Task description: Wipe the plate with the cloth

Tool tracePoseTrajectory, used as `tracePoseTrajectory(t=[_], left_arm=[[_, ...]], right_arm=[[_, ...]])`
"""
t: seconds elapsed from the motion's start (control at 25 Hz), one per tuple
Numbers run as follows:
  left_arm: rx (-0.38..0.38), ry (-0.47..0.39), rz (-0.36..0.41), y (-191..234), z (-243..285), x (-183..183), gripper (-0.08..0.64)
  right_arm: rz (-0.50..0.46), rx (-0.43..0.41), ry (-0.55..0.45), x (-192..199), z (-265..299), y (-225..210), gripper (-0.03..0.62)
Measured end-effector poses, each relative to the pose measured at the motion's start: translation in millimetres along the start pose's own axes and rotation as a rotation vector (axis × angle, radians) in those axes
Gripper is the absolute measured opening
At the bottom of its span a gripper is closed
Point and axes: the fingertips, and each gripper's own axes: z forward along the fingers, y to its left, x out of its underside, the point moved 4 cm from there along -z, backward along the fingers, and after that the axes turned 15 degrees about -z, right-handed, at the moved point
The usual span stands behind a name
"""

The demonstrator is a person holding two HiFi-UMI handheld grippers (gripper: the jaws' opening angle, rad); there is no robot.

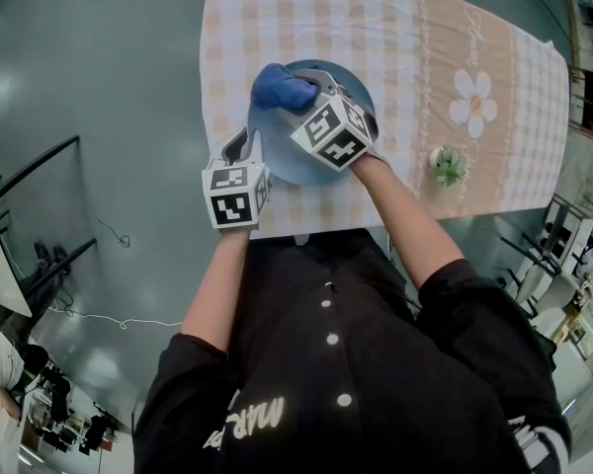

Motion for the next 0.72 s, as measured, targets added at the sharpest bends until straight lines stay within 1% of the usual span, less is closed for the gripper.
tracePoseTrajectory(t=[0.24, 0.72], left_arm=[[-0.021, -0.009, 0.016, -1, 0, 1, 0.063], [-0.052, -0.005, 0.022, -1, 2, 2, 0.063]], right_arm=[[-0.005, 0.009, 0.017, 4, -3, -2, 0.23], [-0.02, 0.048, 0.098, 26, -14, -13, 0.23]])
